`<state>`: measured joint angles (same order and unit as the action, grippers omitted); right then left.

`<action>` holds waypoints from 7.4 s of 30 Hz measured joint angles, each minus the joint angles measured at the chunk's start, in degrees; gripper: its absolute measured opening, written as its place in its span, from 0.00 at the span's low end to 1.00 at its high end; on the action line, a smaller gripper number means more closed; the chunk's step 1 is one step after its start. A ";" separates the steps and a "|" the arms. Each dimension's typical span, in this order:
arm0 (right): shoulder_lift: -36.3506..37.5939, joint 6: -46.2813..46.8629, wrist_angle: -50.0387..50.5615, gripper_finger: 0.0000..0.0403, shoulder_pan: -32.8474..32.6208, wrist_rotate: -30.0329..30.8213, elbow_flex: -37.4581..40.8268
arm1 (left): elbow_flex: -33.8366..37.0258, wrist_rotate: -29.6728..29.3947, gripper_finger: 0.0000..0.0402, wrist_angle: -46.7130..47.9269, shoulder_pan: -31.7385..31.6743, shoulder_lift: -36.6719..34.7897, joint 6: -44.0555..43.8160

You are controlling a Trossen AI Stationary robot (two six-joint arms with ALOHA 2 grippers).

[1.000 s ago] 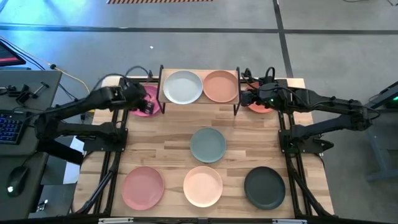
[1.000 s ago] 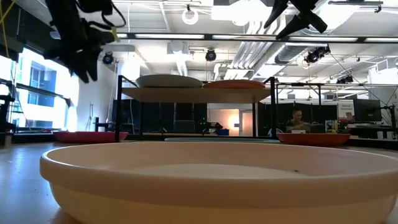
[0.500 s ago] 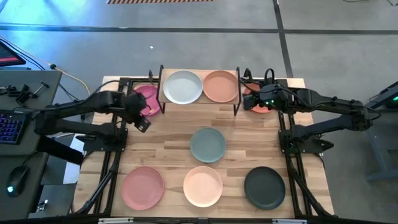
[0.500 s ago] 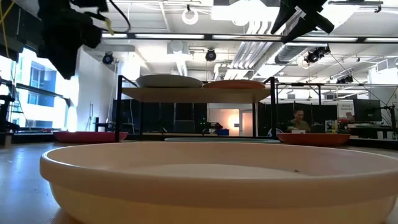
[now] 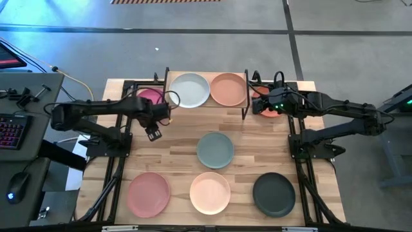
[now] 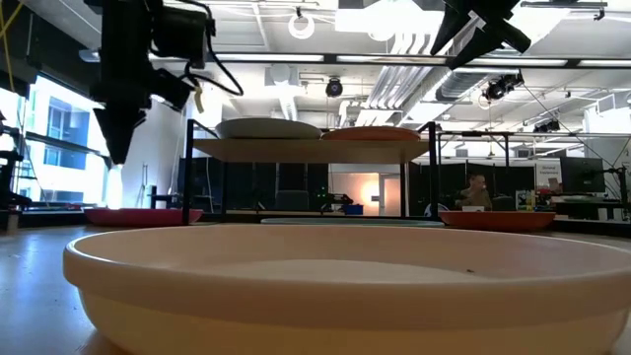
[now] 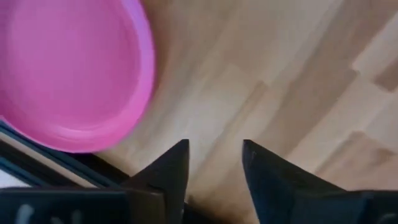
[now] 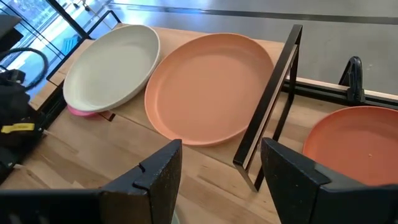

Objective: Place and stack plates onto a shelf
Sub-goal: Stack the pink plate on top of the white plate on the shelf

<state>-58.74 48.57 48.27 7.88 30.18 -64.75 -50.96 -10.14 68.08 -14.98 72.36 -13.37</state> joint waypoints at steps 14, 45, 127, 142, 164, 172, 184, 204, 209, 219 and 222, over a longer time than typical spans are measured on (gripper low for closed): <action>-0.02 3.07 0.02 0.49 0.00 0.85 0.00 | 8.23 -12.30 0.49 -9.50 1.96 -10.36 -6.22; -0.04 3.03 0.02 0.49 0.00 1.66 0.00 | 26.18 -30.34 0.00 -23.72 2.64 -8.16 -68.96; -0.07 2.39 -0.52 0.49 -0.04 0.97 -0.01 | 23.21 -16.58 0.00 -27.68 -3.73 0.81 -49.13; -0.07 2.39 -0.50 0.49 -0.04 0.87 0.00 | 23.02 -3.91 0.00 -27.98 11.51 -0.56 -55.86; -0.05 1.96 -0.94 0.49 -0.04 0.89 0.00 | 5.64 -5.29 0.00 -22.74 26.89 -7.90 -59.19; -0.07 1.32 -0.92 0.49 -0.04 0.91 0.00 | 7.64 -15.99 0.05 -13.64 43.82 -10.41 -84.91; -0.07 -0.86 -0.94 0.49 0.00 2.40 0.00 | 13.48 -9.74 0.37 -6.39 54.40 -9.86 -113.62; -0.07 -0.62 -2.34 0.49 0.00 2.40 0.00 | 25.79 -8.91 0.47 -23.53 43.70 -8.51 -113.59; -0.09 -0.62 -2.71 0.49 0.00 2.40 0.00 | 26.68 -8.95 0.41 -24.72 42.18 -8.51 -113.34; -0.09 -0.62 -2.69 0.49 0.00 2.40 0.00 | 26.68 -7.96 0.02 -26.69 43.26 -10.70 -110.66; -0.09 -0.62 -2.69 0.49 0.00 2.40 0.00 | 26.82 -6.86 0.03 -25.78 43.28 -12.60 -109.01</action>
<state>-58.83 47.94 45.58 7.88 32.58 -64.75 -24.14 -17.00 42.30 28.29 59.76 -122.38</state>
